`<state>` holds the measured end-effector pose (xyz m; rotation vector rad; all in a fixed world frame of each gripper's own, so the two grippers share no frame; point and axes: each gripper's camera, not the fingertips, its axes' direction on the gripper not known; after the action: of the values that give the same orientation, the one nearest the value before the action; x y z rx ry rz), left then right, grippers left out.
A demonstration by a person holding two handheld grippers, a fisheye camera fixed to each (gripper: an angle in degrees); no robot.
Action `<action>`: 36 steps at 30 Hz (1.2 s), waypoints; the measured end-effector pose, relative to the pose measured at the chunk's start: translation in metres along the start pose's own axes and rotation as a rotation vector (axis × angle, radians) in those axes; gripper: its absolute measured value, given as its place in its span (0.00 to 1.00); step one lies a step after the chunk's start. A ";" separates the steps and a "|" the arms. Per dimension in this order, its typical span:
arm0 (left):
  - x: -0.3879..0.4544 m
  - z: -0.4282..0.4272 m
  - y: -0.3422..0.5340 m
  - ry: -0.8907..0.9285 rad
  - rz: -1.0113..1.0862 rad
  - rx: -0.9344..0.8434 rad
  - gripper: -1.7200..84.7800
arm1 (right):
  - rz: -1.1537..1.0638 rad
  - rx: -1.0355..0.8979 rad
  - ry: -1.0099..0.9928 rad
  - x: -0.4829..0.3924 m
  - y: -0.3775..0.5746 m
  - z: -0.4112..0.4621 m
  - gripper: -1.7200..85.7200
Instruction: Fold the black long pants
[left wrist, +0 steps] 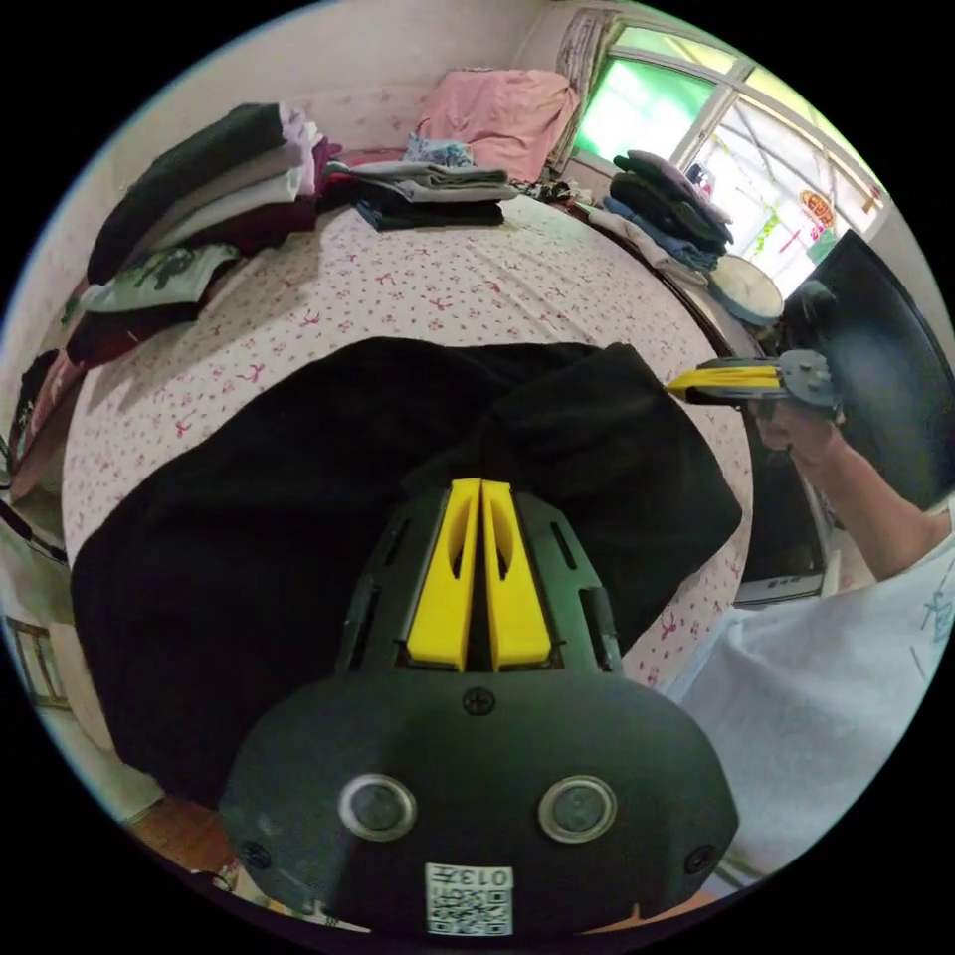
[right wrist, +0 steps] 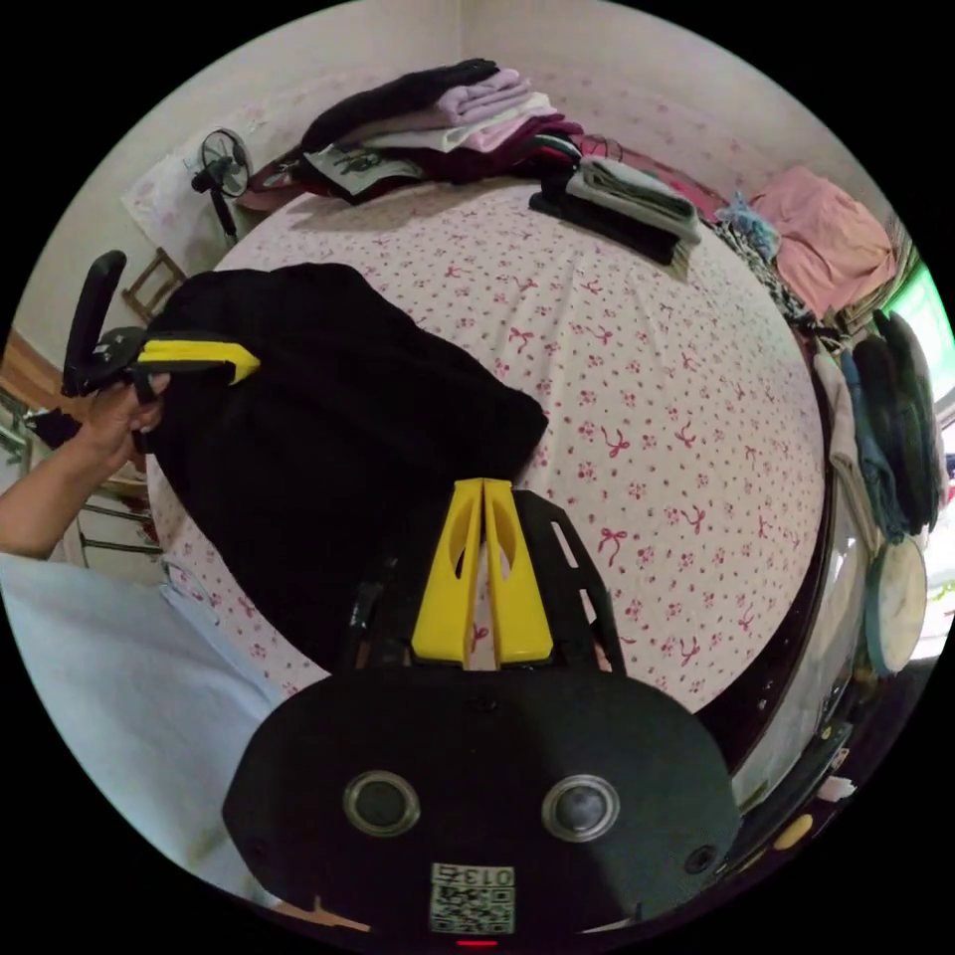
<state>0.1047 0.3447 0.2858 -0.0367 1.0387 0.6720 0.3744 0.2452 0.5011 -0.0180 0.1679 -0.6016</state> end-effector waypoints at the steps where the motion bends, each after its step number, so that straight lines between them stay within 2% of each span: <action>1: 0.013 -0.010 0.009 -0.020 0.024 0.022 0.02 | -0.034 0.059 -0.025 -0.005 0.003 -0.012 0.02; 5: 0.071 -0.017 0.033 -0.128 0.174 -0.001 0.02 | -0.168 0.163 -0.196 -0.042 0.013 -0.036 0.02; 7: 0.103 0.001 0.047 -0.251 0.242 -0.063 0.02 | -0.243 0.171 -0.228 -0.063 0.016 -0.035 0.02; 9: 0.105 0.017 0.056 -0.310 0.203 -0.092 0.02 | -0.283 0.123 -0.193 -0.080 0.017 -0.022 0.02; 11: 0.098 0.017 0.058 -0.257 0.154 -0.066 0.02 | -0.348 -0.001 -0.117 -0.096 0.016 0.009 0.02; 13: 0.092 0.004 0.052 -0.212 0.133 -0.078 0.02 | -0.368 0.012 -0.086 -0.099 0.011 0.006 0.02; 15: 0.088 -0.012 0.054 -0.253 0.108 -0.025 0.02 | -0.378 -0.018 -0.091 -0.100 -0.002 -0.003 0.02; 18: 0.078 -0.022 0.060 -0.279 0.052 0.029 0.02 | -0.406 0.128 -0.124 -0.104 -0.023 -0.028 0.02; 20: 0.071 -0.004 0.056 -0.228 0.064 -0.071 0.02 | -0.417 0.187 -0.097 -0.112 -0.050 -0.034 0.02; 25: 0.050 -0.005 0.052 -0.154 0.018 -0.064 0.02 | -0.445 0.188 -0.066 -0.121 -0.117 -0.022 0.05; 28: 0.034 -0.029 0.060 -0.124 -0.045 0.004 0.04 | -0.467 0.081 -0.132 -0.106 -0.150 -0.012 0.07; 33: -0.003 -0.054 0.066 0.004 -0.170 0.108 0.08 | -0.435 0.081 -0.171 -0.042 -0.164 -0.016 0.10; 36: -0.019 -0.047 0.054 0.059 -0.163 0.063 0.10 | -0.413 0.016 -0.235 0.002 -0.171 -0.018 0.11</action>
<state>0.0333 0.3623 0.2915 -0.0862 1.0998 0.4926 0.2774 0.1040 0.4947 -0.1097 -0.0724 -1.0066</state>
